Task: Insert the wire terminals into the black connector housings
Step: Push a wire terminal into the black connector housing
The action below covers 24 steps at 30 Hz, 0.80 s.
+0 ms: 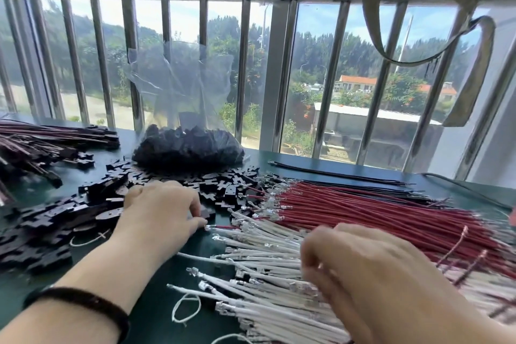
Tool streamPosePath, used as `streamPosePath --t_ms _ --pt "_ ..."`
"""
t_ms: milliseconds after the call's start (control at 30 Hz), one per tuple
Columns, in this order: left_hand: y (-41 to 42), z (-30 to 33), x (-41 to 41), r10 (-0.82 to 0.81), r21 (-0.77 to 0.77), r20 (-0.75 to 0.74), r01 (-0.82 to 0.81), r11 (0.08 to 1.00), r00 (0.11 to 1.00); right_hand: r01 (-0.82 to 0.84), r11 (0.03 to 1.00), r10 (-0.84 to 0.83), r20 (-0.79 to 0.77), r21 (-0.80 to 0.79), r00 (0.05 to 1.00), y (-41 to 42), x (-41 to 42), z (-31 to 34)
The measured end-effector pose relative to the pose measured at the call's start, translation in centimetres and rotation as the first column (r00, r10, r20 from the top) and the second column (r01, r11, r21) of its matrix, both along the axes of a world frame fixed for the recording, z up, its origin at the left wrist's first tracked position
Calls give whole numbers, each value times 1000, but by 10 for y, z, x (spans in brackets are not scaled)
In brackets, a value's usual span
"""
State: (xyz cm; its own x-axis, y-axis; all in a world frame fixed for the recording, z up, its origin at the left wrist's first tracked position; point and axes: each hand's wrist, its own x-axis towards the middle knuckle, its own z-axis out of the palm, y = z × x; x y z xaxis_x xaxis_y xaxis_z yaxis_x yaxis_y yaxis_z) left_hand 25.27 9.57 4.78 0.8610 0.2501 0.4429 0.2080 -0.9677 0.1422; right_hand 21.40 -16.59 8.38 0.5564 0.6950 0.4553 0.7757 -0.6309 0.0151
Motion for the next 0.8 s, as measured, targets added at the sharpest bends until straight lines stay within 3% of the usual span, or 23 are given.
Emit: streamPosePath --t_ms 67,133,200,233,300,367,433,533,667,800 --pt "-4 -1 1 -84 38 3 84 996 996 -5 945 28 -64 328 998 0 -1 8" --pt "-7 3 -2 -127 35 49 126 991 991 -63 795 149 -94 604 984 -3 0 15" --pt "-8 11 -7 -139 28 166 136 990 976 -75 656 259 -130 751 957 -6 2 18" --pt "-8 16 -10 -135 -9 249 142 990 959 -58 654 289 -178 754 940 -6 2 18" --pt "-11 28 -18 -126 -184 372 206 961 920 9 809 280 -398 587 874 -5 6 13" --pt "-21 35 -27 -172 -332 354 295 896 919 38 945 187 -631 326 753 -6 13 3" --pt "-31 34 -31 -287 -411 277 383 827 917 48 980 96 -667 195 739 -8 18 2" --pt "-47 31 -38 -437 -527 243 496 690 866 88 941 155 -648 327 746 -8 18 7" --pt "-62 33 -47 -525 -532 285 588 609 802 137 758 217 -446 637 868 -12 17 16" --pt "-68 37 -51 -543 -457 332 635 623 771 132 775 208 -447 618 870 -14 16 15"
